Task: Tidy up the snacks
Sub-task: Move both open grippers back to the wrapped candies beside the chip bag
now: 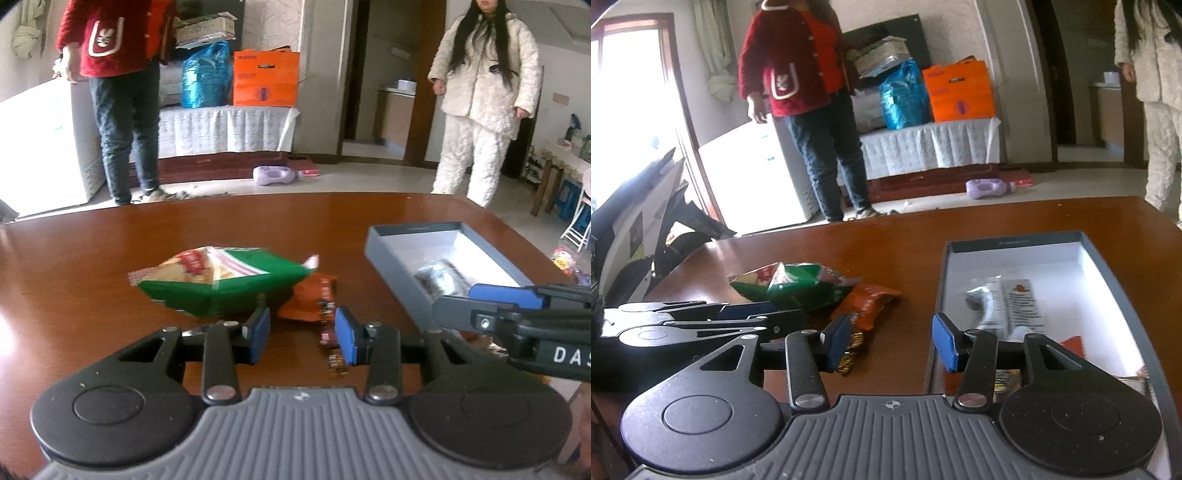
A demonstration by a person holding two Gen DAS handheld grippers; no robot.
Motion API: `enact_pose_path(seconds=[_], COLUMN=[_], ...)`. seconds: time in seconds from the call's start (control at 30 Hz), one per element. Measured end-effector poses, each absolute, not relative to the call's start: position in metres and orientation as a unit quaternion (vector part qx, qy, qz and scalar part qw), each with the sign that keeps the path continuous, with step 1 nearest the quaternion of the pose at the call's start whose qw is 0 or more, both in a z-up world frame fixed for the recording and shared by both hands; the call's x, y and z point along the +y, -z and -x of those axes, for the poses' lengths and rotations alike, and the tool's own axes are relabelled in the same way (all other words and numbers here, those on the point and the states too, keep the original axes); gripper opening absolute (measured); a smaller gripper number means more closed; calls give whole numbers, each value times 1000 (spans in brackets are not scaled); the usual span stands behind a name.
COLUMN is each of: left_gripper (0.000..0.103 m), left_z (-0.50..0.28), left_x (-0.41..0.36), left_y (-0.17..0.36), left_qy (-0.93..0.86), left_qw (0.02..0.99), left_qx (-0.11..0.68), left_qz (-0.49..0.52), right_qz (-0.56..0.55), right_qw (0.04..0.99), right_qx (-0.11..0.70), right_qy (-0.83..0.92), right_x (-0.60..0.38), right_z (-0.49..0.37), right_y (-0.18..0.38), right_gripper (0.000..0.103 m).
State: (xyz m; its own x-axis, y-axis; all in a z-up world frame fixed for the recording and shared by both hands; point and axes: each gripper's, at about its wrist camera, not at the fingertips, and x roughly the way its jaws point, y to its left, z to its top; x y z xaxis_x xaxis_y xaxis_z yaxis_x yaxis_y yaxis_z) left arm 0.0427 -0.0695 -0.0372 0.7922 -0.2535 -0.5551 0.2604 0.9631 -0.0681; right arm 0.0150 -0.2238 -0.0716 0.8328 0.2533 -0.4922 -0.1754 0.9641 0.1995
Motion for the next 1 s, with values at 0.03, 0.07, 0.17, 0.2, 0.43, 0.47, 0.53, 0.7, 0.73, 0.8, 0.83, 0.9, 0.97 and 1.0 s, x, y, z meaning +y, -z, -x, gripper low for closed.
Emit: enact_pose_path(seconds=[0.03, 0.07, 0.17, 0.2, 0.43, 0.47, 0.53, 0.7, 0.73, 0.8, 0.83, 0.9, 0.97, 1.0], left_gripper=[38, 38, 38, 38, 38, 38, 38, 38, 38, 38, 38, 38, 38, 38], left_z=[-44, -45, -50, -52, -66, -67, -67, -69, -70, -74, -75, -79, -83, -85], left_x=[-65, -62, -50, -46, -12, -10, -6, -2, -1, 1, 1, 2, 3, 3], left_y=[37, 37, 38, 39, 46, 47, 47, 51, 51, 53, 55, 59, 62, 64], left_qy=[130, 123, 102, 97, 82, 83, 82, 86, 86, 91, 94, 103, 113, 116], left_qw=[947, 948, 950, 950, 944, 944, 943, 940, 940, 939, 938, 935, 933, 932], left_qx=[293, 293, 293, 296, 318, 320, 321, 329, 330, 333, 335, 340, 342, 343], left_qz=[-8, -11, -23, -25, -15, -13, -11, -12, -14, -12, -10, -4, 1, 0], right_qz=[-72, -70, -64, -62, -51, -51, -50, -47, -44, -38, -36, -33, -31, -30], right_qw=[954, 954, 952, 951, 947, 947, 946, 944, 944, 943, 943, 943, 942, 942], right_qx=[267, 269, 275, 279, 291, 292, 294, 301, 302, 306, 308, 311, 314, 316], right_qy=[-114, -115, -119, -121, -125, -125, -126, -126, -125, -122, -120, -116, -113, -113], right_x=[-220, -216, -206, -202, -178, -176, -172, -166, -165, -162, -161, -161, -160, -159], right_z=[-17, -18, -23, -23, -33, -34, -37, -44, -46, -49, -51, -55, -59, -61], right_y=[72, 73, 75, 77, 86, 87, 88, 92, 93, 96, 97, 99, 101, 103], right_gripper=[50, 50, 54, 54, 54, 54, 54, 54, 54, 54, 54, 54, 54, 54])
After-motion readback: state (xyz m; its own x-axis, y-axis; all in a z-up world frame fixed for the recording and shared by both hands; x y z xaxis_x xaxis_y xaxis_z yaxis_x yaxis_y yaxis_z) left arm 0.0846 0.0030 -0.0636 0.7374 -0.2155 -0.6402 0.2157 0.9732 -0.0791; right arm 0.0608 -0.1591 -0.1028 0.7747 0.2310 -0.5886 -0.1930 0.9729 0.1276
